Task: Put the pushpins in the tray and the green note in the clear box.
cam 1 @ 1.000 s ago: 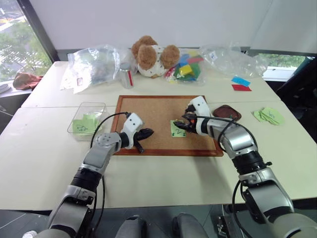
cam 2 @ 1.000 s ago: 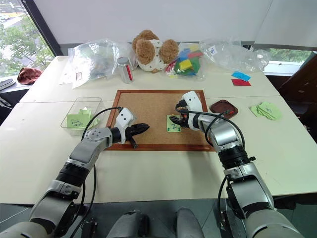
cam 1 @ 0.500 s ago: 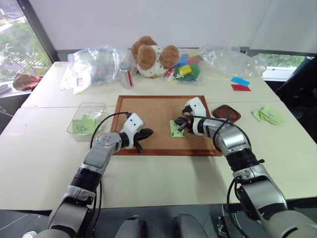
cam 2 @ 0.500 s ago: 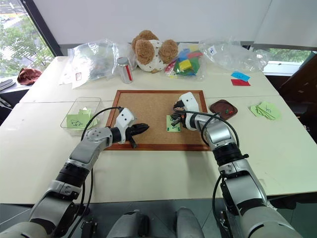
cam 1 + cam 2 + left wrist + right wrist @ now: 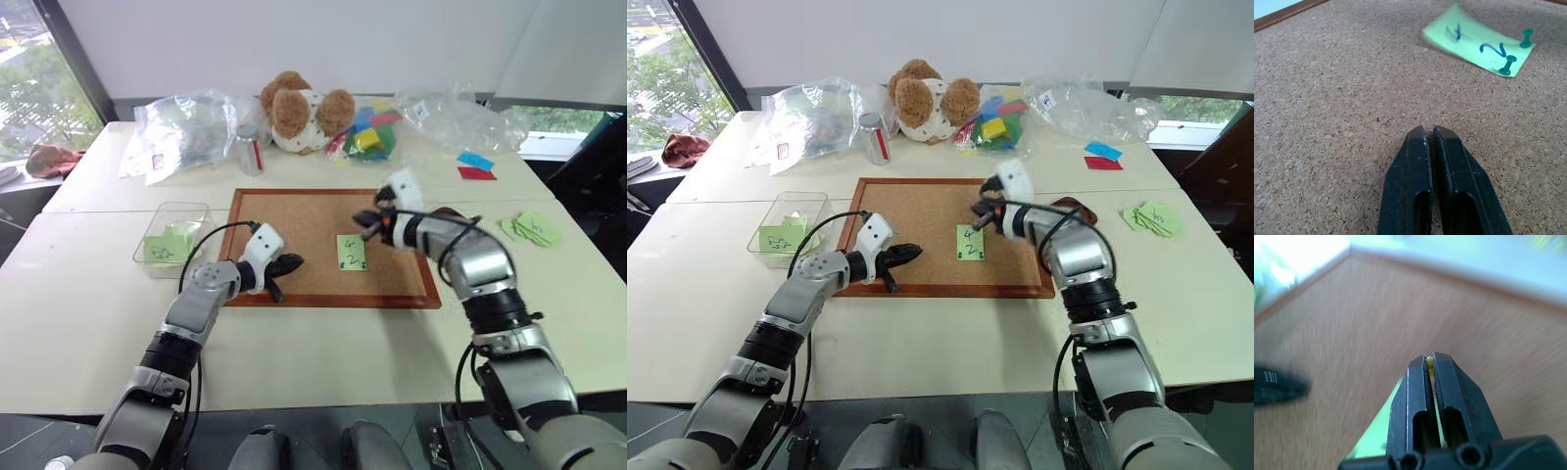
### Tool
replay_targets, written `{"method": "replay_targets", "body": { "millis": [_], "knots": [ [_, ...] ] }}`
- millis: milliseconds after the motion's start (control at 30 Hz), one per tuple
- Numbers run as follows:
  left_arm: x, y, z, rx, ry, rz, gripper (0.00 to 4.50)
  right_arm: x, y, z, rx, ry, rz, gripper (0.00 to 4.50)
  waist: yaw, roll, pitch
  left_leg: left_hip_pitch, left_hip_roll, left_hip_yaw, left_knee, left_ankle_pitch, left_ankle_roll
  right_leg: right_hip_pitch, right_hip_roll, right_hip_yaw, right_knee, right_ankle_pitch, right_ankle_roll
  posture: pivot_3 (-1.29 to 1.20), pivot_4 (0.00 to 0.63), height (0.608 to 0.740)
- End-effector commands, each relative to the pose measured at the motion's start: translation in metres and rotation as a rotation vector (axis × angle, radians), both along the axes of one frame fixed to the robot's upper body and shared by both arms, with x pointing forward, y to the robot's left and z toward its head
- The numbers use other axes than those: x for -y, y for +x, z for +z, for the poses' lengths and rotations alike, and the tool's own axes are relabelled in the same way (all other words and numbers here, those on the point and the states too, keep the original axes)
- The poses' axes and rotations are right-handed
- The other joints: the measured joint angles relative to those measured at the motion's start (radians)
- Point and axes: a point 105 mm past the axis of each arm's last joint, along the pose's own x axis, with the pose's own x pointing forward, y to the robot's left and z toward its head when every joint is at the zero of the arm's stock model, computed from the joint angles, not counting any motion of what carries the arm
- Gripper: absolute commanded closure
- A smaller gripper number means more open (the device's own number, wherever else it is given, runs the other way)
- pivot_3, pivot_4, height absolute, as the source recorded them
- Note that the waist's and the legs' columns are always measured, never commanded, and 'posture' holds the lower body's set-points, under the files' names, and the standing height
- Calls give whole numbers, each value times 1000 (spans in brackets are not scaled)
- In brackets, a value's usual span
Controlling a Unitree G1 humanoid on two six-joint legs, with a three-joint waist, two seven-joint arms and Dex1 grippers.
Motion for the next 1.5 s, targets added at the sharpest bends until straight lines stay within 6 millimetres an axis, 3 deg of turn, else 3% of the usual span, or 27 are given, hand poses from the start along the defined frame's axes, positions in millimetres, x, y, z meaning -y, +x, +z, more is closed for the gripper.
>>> {"method": "replay_targets", "body": {
  "millis": [33, 167, 367, 433, 667, 1000, 1267, 1400, 1500],
  "knots": [
    [-7, -6, -29, -99, 57, 31, 4255, 24, 1, 39, 108, 29, -89, 4422, 1, 0, 0, 0, 0, 0, 0, 0, 0, 0, 0, 0, 0, 0, 0, 0, 150, 740],
    [-5, -6, -29, -100, 54, 24, 4255, 66, 6, 46, 124, 50, -237, 4422, 2, 0, 0, 0, 0, 0, 0, 0, 0, 0, 0, 0, 0, 0, 0, 0, 150, 740],
    [-3, -6, -30, -98, 54, 20, 4255, 129, 15, 28, 92, -5, -432, 4422, 4, 0, -1, 0, 0, 0, 0, 0, 0, 1, 0, 0, -1, 0, 0, 0, 150, 740],
    [-4, -7, -30, -97, 54, 20, 4255, 140, 17, 17, 60, -5, -463, 4422, 3, 0, -1, 0, 0, 0, 0, 0, 0, 1, 0, 0, -1, 0, 0, 0, 150, 740],
    [-4, -7, -30, -92, 54, 25, 4255, 148, 25, -11, -9, 5, -482, 4422, 2, 1, -1, 1, 0, 1, 0, 0, 1, 2, 0, 1, -1, 0, 0, 0, 150, 740],
    [-3, -8, -28, -83, 54, 24, 4255, 149, 29, -35, -70, 16, -479, 4422, 1, 2, -1, 1, 0, 1, 0, 0, 0, 2, 0, 1, -1, 0, 0, 0, 150, 740],
    [-4, -10, -28, -81, 56, 23, 4255, 149, 28, -41, -81, 30, -472, 4422, 1, 2, -2, 1, 0, 1, 0, 0, 0, 2, 0, 1, -1, 0, 0, 0, 150, 740],
    [-3, -10, -28, -81, 57, 21, 4255, 149, 29, -39, -76, 30, -475, 3114, 1, 2, -2, 1, 0, 1, 0, 0, 0, 2, 0, 1, -1, 0, 0, 0, 150, 740],
    [-3, -10, -28, -82, 57, 20, 4255, 149, 29, -38, -74, 28, -475, 1516, 1, 2, -2, 1, 0, 1, 0, 0, 0, 2, 0, 1, -1, 0, 0, 0, 150, 740]
  ]
}}
